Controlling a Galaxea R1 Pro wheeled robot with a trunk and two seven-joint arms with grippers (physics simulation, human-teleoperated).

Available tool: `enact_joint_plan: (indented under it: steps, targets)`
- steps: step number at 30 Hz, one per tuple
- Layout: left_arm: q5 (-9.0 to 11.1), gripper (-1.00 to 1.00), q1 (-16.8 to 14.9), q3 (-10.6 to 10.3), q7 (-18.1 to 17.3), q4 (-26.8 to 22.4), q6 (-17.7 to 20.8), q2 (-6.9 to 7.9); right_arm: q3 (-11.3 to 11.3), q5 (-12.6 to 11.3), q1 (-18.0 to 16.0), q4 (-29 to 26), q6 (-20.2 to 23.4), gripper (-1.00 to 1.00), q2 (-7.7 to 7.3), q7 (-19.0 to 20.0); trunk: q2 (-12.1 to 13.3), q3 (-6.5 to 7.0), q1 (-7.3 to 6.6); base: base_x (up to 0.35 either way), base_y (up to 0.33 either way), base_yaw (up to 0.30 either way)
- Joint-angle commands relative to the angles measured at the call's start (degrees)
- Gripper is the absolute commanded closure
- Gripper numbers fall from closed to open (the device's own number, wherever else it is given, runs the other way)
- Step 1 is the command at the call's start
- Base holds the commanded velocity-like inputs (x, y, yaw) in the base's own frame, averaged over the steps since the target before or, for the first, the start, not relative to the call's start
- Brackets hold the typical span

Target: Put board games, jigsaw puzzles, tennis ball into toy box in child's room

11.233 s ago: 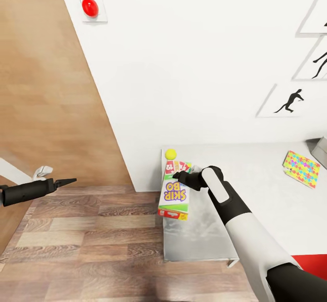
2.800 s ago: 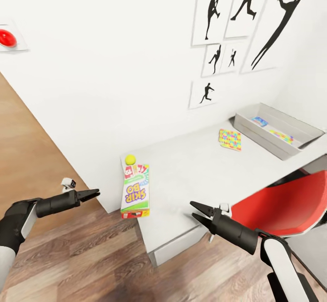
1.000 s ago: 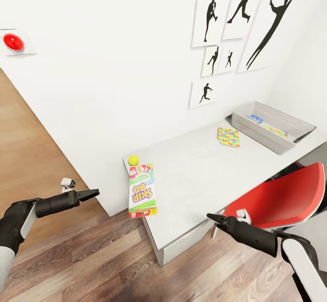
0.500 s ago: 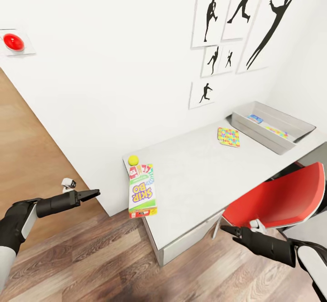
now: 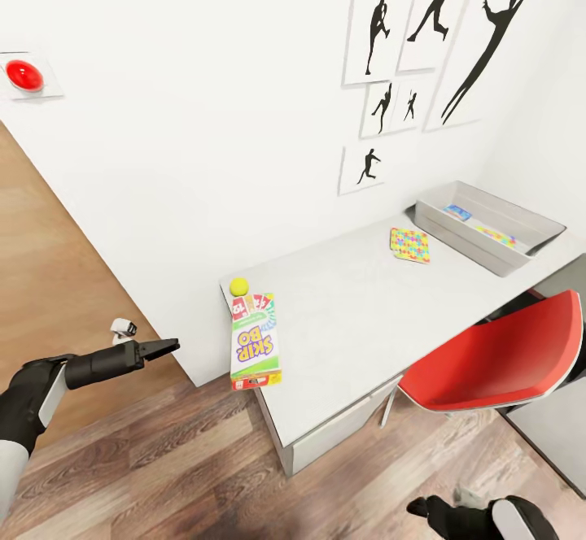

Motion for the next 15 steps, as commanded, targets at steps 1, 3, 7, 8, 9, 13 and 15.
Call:
enact_joint_plan:
  steps: [1,3,7,8,9,13,15]
  targets:
    - [0.03,-1.0,-0.03,-0.01,-0.18,-0.01,0.6,0.01,-0.03,0.66,-0.05,0.87,-1.07,-1.0,0.99,-2.14,-0.11,-0.09,0.03,0.0,0.0,0.0]
    - [0.02,-1.0,-0.03,-0.01,-0.18,-0.01,0.6,0.02,-0.07,4.23,-0.09,3.83,-4.61,-1.0,3.39,-6.79,-0.11,-0.09,0.03,0.0,0.0,0.0]
    - [0.01,-1.0,-0.03,-0.01,-0.18,-0.01,0.6,0.03,-0.18,9.22,-0.21,8.33,-11.94,-1.0,7.72,-14.13,-0.11,-0.09,0.03,0.0,0.0,0.0]
    - [0.0,-1.0,-0.03,-0.01,-0.18,-0.01,0.6,0.02,-0.18,9.52,-0.22,8.6,-12.93,-1.0,8.15,-14.62,-0.11,-0.09,0.03,0.0,0.0,0.0]
    - [0.0,-1.0,-0.03,-0.01,-0.18,-0.01,0.6,0.01,-0.19,9.92,-0.23,8.86,-14.54,-1.0,8.78,-15.22,-0.11,-0.09,0.03,0.0,0.0,0.0]
    - [0.0,-1.0,-0.03,-0.01,-0.18,-0.01,0.6,0.0,-0.29,9.99,-0.18,8.44,-16.61,-1.0,9.3,-14.86,-0.11,-0.09,0.03,0.0,0.0,0.0]
    - [-0.04,-1.0,-0.03,-0.01,-0.18,-0.01,0.6,0.0,-0.45,9.99,-0.13,8.16,-17.15,-1.0,9.26,-13.18,-0.11,-0.09,0.03,0.0,0.0,0.0]
